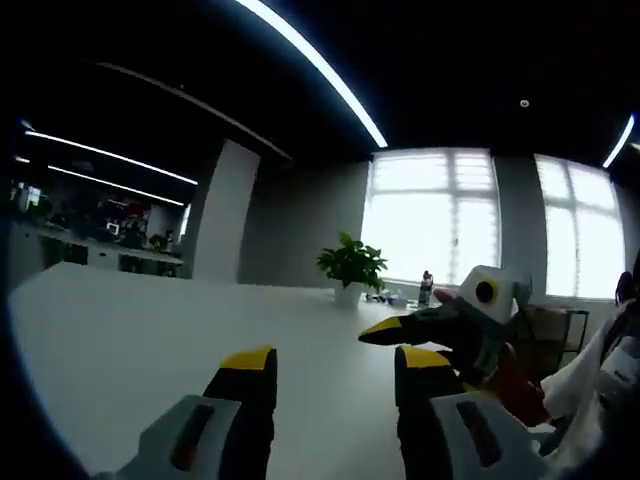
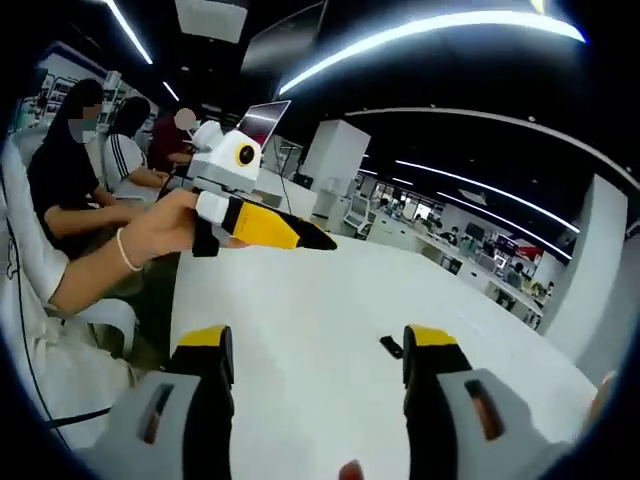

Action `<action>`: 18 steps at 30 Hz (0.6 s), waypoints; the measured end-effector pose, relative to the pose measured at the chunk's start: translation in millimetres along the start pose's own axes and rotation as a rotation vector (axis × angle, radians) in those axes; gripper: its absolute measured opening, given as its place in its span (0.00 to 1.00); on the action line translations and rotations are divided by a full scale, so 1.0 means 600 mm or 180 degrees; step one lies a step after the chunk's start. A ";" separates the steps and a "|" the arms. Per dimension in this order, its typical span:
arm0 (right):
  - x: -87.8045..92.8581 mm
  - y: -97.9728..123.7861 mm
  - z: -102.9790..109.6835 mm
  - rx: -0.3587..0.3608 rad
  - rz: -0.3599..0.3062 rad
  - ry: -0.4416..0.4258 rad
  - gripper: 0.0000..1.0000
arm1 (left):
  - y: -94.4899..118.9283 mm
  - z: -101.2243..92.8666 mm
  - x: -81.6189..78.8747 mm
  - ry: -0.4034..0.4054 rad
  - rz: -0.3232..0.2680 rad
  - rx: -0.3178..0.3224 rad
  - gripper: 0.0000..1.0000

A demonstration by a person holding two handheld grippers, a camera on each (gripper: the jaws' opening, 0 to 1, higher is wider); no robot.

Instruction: Snap the two parts of the plastic buckle together until the buckle closes and remains connected.

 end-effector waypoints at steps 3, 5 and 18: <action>-0.010 0.010 0.012 0.0089 0.0014 0.0016 0.72 | 0.011 -0.009 -0.002 -0.0036 -0.0011 -0.0166 0.56; -0.015 0.016 0.019 0.0130 -0.0027 0.0001 0.73 | 0.019 -0.015 -0.002 -0.0024 -0.0035 -0.0234 0.62; -0.006 0.079 0.032 0.0567 -0.0084 -0.0594 0.77 | 0.064 -0.036 0.023 0.0102 0.0044 -0.0518 0.88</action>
Point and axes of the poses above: the point that each gripper's makers call its tool centre point, and the gripper's own axes: y roughly backward along the fingers, z roughly to its left, x roughly out of its underside, the point moved 10 cm from there along y, roughly backward along the fingers, and after that the axes turned 9 degrees about -x, right-handed, at the moved point
